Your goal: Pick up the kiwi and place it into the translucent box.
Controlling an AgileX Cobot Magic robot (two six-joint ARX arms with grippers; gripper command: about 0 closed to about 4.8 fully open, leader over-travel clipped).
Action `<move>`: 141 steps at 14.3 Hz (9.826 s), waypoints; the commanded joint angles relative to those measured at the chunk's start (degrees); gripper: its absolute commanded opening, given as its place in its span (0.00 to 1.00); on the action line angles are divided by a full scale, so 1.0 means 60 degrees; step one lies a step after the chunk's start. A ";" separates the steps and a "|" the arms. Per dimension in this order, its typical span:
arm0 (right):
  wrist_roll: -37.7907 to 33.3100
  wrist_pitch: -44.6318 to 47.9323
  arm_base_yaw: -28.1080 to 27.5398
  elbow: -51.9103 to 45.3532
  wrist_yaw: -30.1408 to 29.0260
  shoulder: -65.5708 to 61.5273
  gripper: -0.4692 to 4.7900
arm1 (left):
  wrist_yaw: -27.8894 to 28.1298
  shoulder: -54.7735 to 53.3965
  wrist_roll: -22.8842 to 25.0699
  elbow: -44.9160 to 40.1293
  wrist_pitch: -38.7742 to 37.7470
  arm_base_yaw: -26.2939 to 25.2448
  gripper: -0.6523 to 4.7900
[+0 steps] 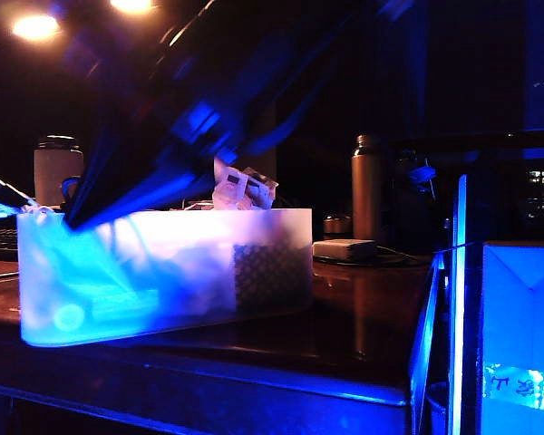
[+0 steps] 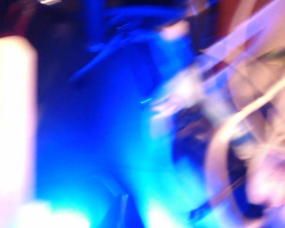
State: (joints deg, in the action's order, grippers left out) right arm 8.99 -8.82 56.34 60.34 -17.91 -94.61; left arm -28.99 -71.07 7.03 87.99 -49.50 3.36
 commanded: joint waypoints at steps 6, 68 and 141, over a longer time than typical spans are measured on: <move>0.0004 0.1974 -0.0288 0.0044 0.3024 -0.1038 0.09 | -0.0066 0.0022 0.0007 0.0066 0.0124 0.0000 0.11; -0.0004 0.0590 -0.3898 0.2065 0.2382 0.2550 0.09 | 0.2186 -0.7763 0.0572 0.2987 0.0896 0.0885 0.88; 0.0317 -0.2331 -0.3173 0.1515 -0.1614 0.1406 0.09 | 0.1650 -0.7683 0.0831 0.6087 -0.5031 0.2444 0.11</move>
State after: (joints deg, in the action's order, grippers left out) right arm 9.69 -23.07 36.27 69.58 -27.07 -86.41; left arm -18.98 -118.19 11.99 124.38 -80.29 17.96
